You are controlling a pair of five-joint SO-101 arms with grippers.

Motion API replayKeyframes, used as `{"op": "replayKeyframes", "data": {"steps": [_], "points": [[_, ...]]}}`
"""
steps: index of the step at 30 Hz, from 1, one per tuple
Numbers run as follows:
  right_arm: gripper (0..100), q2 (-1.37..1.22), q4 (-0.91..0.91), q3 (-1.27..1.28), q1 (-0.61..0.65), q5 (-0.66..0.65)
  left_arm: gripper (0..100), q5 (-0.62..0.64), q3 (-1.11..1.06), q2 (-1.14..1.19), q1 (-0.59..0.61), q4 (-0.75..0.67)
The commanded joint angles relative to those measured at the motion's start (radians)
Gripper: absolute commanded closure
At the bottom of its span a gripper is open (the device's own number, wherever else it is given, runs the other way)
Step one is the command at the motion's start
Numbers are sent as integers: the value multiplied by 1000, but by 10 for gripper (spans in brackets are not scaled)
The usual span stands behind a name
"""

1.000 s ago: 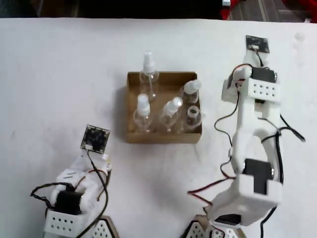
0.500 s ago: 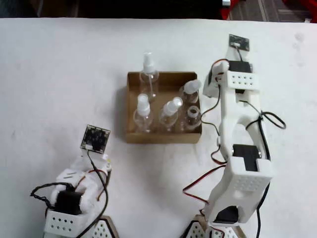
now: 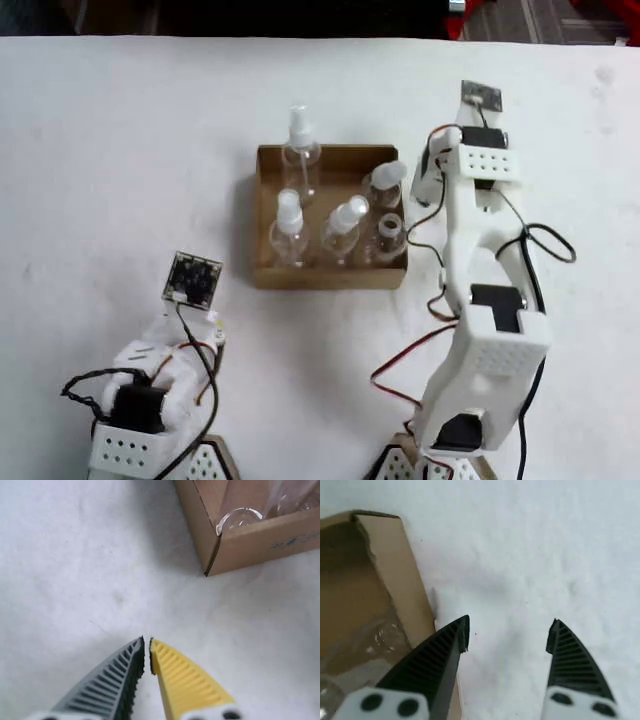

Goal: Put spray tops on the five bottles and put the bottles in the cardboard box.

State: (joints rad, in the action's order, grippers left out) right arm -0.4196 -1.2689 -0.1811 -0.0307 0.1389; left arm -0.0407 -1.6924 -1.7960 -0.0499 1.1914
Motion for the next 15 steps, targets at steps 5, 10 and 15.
{"op": "replayKeyframes", "data": {"steps": [5, 10, 15], "points": [[772, -54, 5, -44, 36, 14, 976, -11, -2, -7, 4, 6], [772, -59, -19, -44, 81, 14, 976, -11, -2, -7, 2, 6], [772, -65, -13, -44, 94, 14, 976, -11, -2, -7, 2, 6]]}}
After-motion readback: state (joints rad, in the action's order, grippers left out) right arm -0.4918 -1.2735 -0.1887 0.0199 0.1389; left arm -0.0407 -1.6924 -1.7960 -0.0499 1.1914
